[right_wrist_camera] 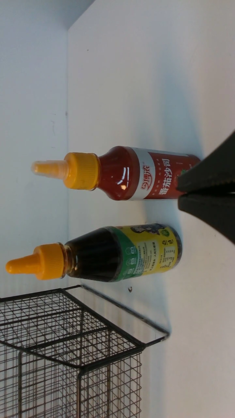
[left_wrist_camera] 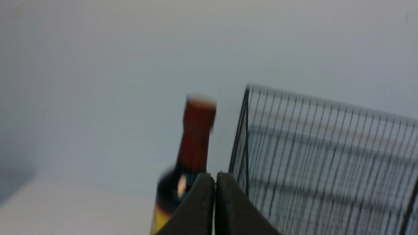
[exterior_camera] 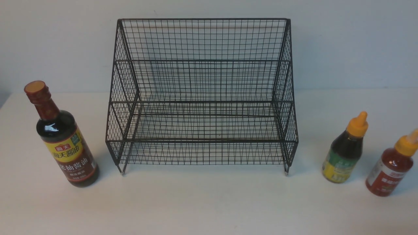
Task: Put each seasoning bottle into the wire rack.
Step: Use the left arm to grab the condiment bottle closest to it
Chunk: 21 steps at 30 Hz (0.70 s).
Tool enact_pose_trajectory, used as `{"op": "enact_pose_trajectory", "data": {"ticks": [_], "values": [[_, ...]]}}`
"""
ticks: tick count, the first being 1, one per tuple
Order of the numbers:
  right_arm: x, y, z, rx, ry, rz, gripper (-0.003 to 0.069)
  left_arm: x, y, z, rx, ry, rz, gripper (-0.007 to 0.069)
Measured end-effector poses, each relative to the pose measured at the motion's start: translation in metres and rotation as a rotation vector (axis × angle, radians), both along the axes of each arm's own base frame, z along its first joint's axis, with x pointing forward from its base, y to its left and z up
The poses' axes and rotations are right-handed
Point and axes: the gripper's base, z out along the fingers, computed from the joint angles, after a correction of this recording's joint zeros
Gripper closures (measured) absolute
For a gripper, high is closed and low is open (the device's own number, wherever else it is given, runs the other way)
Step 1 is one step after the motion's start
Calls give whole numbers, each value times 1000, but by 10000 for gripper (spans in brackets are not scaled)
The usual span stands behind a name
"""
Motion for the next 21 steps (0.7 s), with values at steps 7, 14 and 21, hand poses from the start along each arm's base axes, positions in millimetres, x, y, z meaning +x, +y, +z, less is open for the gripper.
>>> {"op": "enact_pose_trajectory", "data": {"ticks": [7, 14, 21], "values": [[0, 0, 0, 0, 0, 0, 673, -7, 5, 57, 13, -255, 61, 629], [0, 0, 0, 0, 0, 0, 673, 57, 0, 89, 144, -19, 64, 629], [0, 0, 0, -1, 0, 0, 673, 119, -4, 73, 238, 121, 49, 627]]}}
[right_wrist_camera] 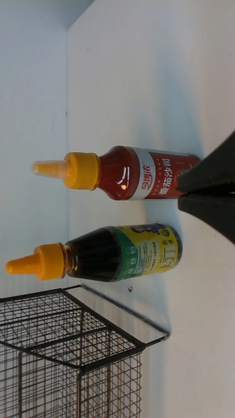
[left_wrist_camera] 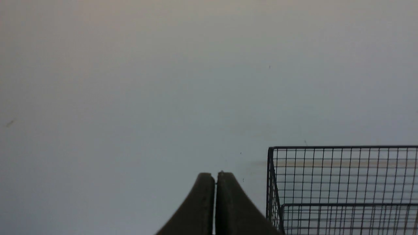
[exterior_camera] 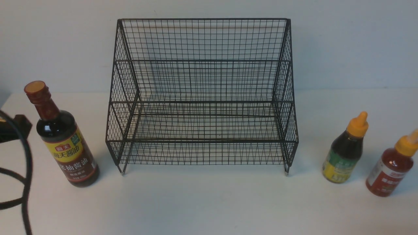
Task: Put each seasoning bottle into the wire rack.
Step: Use the left arm to grab the condiment bottle closest to it
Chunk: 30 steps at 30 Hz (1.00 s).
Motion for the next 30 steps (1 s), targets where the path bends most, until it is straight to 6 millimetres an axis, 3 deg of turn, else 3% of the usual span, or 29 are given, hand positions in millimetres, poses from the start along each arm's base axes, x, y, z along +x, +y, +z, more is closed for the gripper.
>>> {"op": "enact_pose_trajectory", "data": {"ticks": [4, 9, 12, 18, 22, 30], "values": [[0, 0, 0, 0, 0, 0, 673, 23, -3, -8, 39, 16, -18, 596], [0, 0, 0, 0, 0, 0, 673, 31, -5, -15, 54, 36, -34, 529], [0, 0, 0, 0, 0, 0, 673, 34, -5, -18, 53, 43, -34, 445], [0, 0, 0, 0, 0, 0, 673, 46, 1, -35, -30, 118, 23, 162], [0, 0, 0, -1, 0, 0, 673, 55, 5, -45, -69, 123, 67, 55], [0, 0, 0, -1, 0, 0, 673, 75, 7, -67, -66, 173, 90, 20]]}}
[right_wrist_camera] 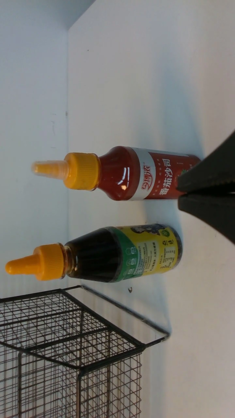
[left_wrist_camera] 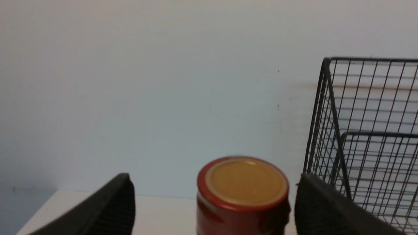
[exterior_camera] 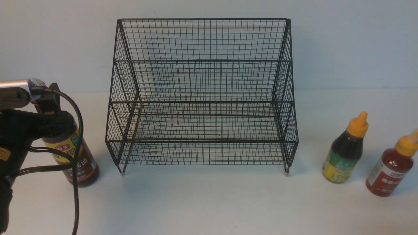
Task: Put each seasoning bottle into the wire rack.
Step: Use the left arm to grab the condiment bottle closest to it
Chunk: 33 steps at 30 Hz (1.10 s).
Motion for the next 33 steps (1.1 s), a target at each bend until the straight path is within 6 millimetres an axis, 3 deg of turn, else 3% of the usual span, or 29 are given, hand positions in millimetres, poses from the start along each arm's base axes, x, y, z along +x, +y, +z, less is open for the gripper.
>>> {"op": "enact_pose_trajectory", "data": {"ticks": [5, 12, 15, 16, 17, 18, 24, 33], "values": [[0, 0, 0, 0, 0, 0, 673, 21, 0, -4, 2, 11, 2, 32], [0, 0, 0, -1, 0, 0, 673, 30, -1, -14, 4, 48, 2, 66], [0, 0, 0, -1, 0, 0, 673, 31, -1, -16, 4, 55, 2, 162], [0, 0, 0, -1, 0, 0, 673, 31, -1, -16, 9, 54, -4, 242], [0, 0, 0, -1, 0, 0, 673, 31, -1, -16, 9, 54, -4, 256], [0, 0, 0, -1, 0, 0, 673, 31, -2, -16, 4, 54, -18, 368], [0, 0, 0, -1, 0, 0, 673, 30, -5, -13, 50, 63, -47, 364], [0, 0, 0, -1, 0, 0, 673, 11, -8, 7, 57, 144, -90, 364]]}}
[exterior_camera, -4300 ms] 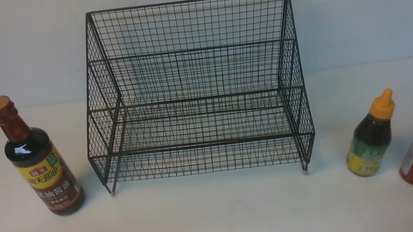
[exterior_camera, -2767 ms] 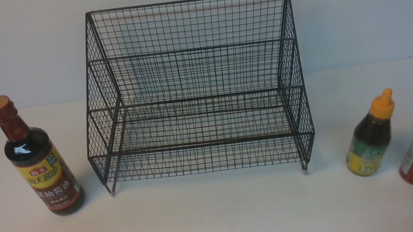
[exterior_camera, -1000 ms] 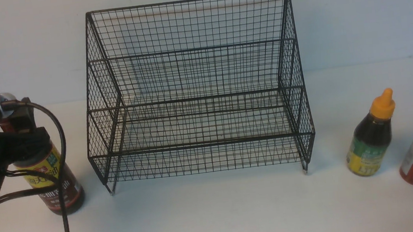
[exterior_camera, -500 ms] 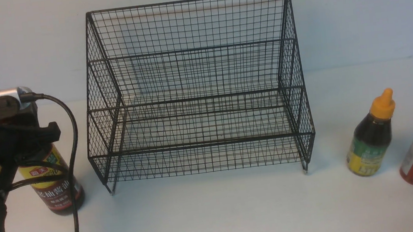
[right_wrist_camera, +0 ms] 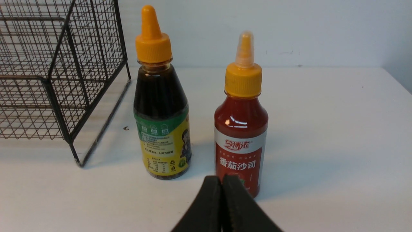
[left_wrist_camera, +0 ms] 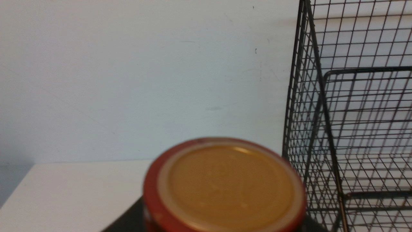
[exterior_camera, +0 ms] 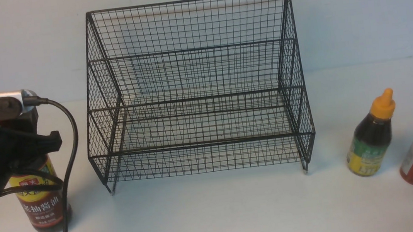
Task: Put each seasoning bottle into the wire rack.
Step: Use the left arm to grab the condiment bottle closest to it, then use the left arm to put the condiment bottle back on the shelf
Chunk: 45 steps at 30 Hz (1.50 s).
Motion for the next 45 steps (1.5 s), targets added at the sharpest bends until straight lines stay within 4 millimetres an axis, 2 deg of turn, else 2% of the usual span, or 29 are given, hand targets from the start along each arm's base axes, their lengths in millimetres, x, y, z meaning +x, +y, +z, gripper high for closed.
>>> {"op": "enact_pose_trajectory", "data": {"ticks": [8, 15, 22, 28, 32, 38, 44, 45], "values": [[0, 0, 0, 0, 0, 0, 673, -7, -4, 28, -18, -38, -49, 364], [0, 0, 0, 0, 0, 0, 673, 0, -10, 60, -17, -133, -114, 364], [0, 0, 0, 0, 0, 0, 673, 15, -12, 106, 54, -170, -134, 364], [0, 0, 0, 0, 0, 0, 673, 24, -12, 148, 24, -249, -126, 364], [0, 0, 0, 0, 0, 0, 673, 40, -14, 171, -1, -308, -142, 364], [0, 0, 0, 0, 0, 0, 673, 72, -20, 184, -89, -324, -182, 364], [0, 0, 0, 0, 0, 0, 673, 120, -49, 198, -60, -365, -298, 364], [0, 0, 0, 0, 0, 0, 673, 123, -51, 198, -62, -366, -303, 364]]}}
